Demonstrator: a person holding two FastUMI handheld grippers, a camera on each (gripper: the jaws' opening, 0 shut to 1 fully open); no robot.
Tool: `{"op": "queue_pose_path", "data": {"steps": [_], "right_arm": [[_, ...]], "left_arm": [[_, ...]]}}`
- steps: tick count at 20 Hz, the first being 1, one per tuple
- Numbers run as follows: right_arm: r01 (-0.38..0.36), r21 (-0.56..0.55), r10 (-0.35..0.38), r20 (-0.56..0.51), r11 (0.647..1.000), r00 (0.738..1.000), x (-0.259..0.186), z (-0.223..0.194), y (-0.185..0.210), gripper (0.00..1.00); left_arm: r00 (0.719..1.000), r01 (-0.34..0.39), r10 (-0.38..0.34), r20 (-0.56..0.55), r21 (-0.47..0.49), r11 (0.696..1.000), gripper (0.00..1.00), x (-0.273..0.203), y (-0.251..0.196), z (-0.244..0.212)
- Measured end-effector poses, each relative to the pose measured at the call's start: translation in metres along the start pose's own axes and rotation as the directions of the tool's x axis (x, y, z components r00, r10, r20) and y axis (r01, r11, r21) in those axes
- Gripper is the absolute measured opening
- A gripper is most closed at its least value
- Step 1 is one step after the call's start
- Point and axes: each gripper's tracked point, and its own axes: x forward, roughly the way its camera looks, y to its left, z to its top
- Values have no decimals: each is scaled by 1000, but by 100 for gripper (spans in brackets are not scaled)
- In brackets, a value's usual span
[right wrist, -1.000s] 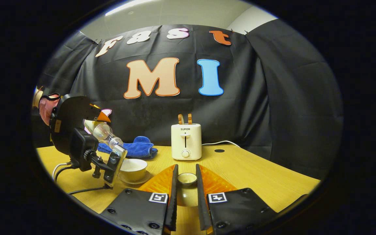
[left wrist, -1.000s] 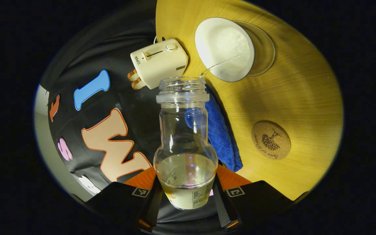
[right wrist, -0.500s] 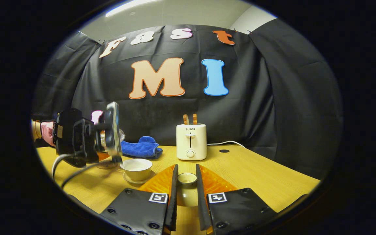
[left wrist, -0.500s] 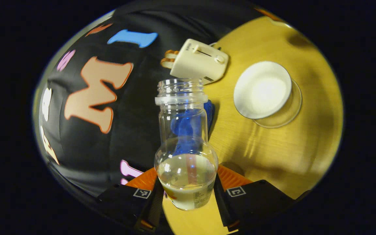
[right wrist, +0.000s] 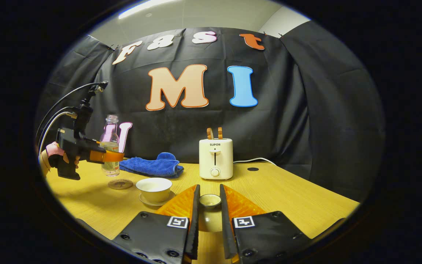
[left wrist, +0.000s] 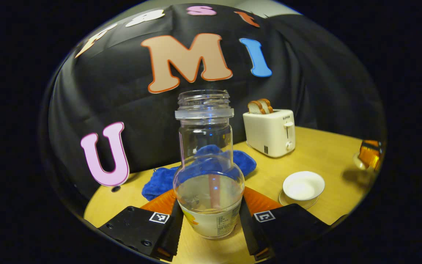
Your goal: Open the teacup lid with one hand, grasp the water bottle and pour water into the teacup with the other hand; after pouring, place the water bottle on the coaster and then close the teacup lid.
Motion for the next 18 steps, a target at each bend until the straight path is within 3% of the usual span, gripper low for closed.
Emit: {"op": "queue_pose_path", "data": {"steps": [3,18], "right_arm": [[0,0,0,0,1000,1000,0,0,0,31],[2,0,-2,0,1000,1000,0,-1,-1,31]], "left_arm": [[1000,6,-4,10,-136,991,68,10,12,-12],[999,11,-17,-38,-143,990,70,35,15,-44]]}}
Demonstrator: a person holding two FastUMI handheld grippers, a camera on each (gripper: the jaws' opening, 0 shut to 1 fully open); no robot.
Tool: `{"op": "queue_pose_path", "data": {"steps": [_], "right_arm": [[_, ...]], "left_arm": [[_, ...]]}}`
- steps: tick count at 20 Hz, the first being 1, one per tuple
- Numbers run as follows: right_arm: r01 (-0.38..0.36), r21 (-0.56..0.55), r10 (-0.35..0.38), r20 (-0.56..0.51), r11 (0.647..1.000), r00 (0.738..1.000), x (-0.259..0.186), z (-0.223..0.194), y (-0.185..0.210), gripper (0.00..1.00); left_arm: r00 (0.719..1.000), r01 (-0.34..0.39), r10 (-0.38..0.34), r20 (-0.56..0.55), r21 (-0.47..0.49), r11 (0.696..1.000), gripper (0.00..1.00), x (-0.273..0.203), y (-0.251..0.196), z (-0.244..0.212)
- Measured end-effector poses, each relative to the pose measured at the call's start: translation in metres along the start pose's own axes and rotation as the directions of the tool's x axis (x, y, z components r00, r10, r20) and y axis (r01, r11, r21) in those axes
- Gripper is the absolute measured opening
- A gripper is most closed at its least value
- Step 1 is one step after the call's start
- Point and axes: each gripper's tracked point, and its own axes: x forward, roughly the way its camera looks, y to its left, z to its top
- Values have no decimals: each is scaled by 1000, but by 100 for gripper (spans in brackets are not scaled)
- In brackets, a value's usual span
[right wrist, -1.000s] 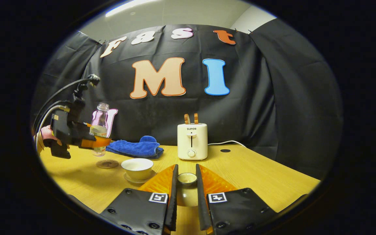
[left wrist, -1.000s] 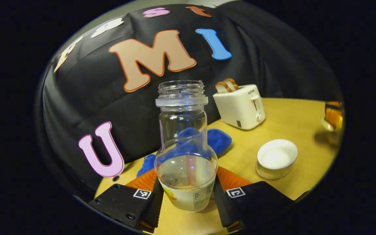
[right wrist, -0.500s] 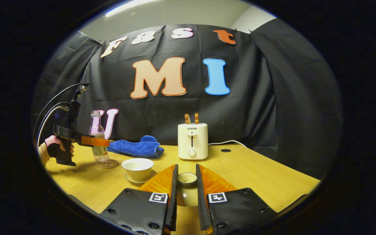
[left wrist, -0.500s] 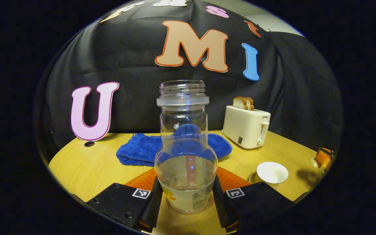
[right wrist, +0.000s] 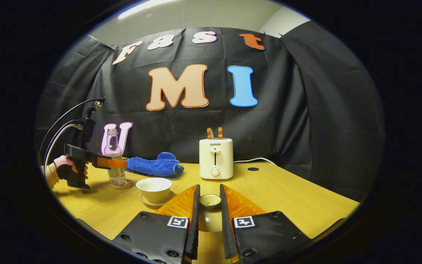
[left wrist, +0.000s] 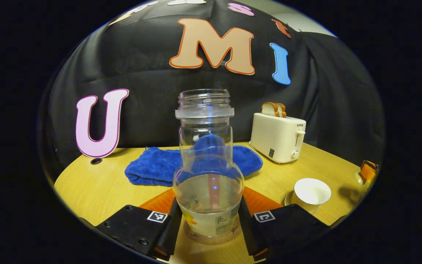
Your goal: Open the teacup lid with one hand, grasp the water bottle and pour water into the teacup with the other hand; after pouring, place the water bottle on the coaster and then close the teacup lid.
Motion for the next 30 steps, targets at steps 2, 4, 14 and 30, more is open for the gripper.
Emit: {"op": "queue_pose_path", "data": {"steps": [2,4,14,30], "right_arm": [[3,-1,-3,0,1000,1000,1,1,0,31],[3,-1,-3,0,1000,1000,1,1,0,31],[4,0,-4,1,1000,1000,0,1,0,31],[7,0,-7,1,1000,1000,-1,2,-1,31]], "left_arm": [[1000,0,0,-9,4,1000,70,1,0,-2],[1000,-2,2,-11,8,1000,71,2,1,-3],[1000,-1,1,-6,4,1000,85,1,-1,-2],[997,-6,7,75,-18,1000,95,-32,-11,-4]]}}
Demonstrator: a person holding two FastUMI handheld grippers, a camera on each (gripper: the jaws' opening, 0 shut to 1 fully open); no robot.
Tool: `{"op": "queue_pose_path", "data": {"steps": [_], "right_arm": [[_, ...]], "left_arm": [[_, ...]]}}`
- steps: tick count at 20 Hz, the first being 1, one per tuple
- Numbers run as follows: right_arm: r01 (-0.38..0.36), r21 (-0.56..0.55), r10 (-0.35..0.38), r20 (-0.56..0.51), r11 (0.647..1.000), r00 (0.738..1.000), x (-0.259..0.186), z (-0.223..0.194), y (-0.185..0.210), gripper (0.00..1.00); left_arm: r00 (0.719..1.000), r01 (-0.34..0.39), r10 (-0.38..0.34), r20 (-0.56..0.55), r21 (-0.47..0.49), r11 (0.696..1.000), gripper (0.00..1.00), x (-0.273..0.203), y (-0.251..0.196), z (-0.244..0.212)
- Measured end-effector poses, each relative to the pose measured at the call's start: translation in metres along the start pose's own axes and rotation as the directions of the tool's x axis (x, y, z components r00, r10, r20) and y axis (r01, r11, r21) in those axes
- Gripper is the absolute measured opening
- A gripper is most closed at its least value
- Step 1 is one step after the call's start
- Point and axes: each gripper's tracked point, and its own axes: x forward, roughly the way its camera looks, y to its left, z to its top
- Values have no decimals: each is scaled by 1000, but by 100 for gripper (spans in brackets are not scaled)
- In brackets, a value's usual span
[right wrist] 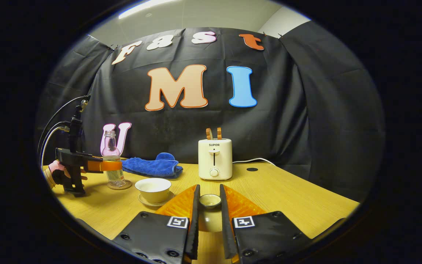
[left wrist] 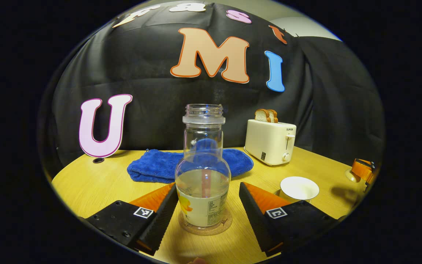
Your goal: Open the teacup lid with one hand, grasp the water bottle and pour water into the teacup with the other hand; after pouring, place the water bottle on the coaster and then close the teacup lid.
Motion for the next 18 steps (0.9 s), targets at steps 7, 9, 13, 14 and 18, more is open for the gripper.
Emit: {"op": "queue_pose_path", "data": {"steps": [7,9,13,14,18], "right_arm": [[5,-1,-5,1,1000,1000,1,0,-1,31],[6,-1,-6,2,1000,1000,1,0,-1,30],[0,0,0,2,1000,1000,0,0,0,31],[0,0,0,2,1000,1000,1,-1,0,31],[6,-1,-6,1,1000,1000,1,0,-1,31]], "left_arm": [[998,-59,60,15,-46,997,95,-21,9,-8],[998,-64,64,22,-41,997,95,-28,8,-9],[996,-84,85,27,-34,996,95,-40,12,-10],[995,-87,88,38,-33,996,95,-45,13,-9],[993,-99,97,60,32,995,95,-64,12,-10]]}}
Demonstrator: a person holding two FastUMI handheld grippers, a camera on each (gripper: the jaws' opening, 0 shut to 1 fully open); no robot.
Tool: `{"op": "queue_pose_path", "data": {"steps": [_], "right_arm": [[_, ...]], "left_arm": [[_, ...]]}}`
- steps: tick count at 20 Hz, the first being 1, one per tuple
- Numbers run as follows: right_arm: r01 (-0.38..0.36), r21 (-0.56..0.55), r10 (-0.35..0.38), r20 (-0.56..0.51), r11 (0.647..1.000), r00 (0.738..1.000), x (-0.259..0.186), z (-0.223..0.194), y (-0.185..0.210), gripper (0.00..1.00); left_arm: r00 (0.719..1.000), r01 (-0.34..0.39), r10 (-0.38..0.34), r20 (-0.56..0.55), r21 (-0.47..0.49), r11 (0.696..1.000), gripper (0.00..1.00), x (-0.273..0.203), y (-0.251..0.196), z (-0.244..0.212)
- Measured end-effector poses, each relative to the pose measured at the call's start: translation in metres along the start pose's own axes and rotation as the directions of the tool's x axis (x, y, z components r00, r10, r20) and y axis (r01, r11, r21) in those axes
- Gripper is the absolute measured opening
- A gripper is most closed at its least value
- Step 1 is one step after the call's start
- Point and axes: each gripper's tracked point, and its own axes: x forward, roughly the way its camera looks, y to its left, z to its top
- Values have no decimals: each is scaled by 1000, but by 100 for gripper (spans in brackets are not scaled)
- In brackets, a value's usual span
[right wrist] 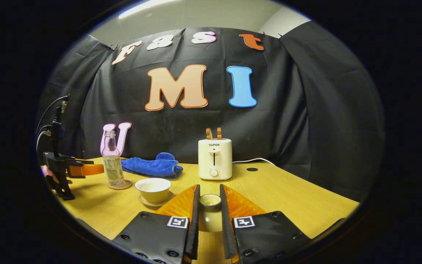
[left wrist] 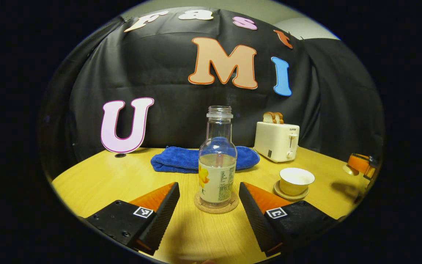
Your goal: Open the teacup lid with one hand, grasp the water bottle and pour water into the teacup with the other hand; after pouring, place the water bottle on the coaster and then close the teacup lid.
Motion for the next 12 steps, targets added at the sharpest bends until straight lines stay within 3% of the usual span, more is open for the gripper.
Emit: {"op": "queue_pose_path", "data": {"steps": [5,12], "right_arm": [[-9,0,9,-1,1000,1000,0,-1,2,30],[-105,4,105,-6,995,994,21,-4,37,31]], "left_arm": [[1000,8,-9,29,63,998,95,-27,-3,3],[984,-128,126,124,9,992,94,-54,30,13]]}}
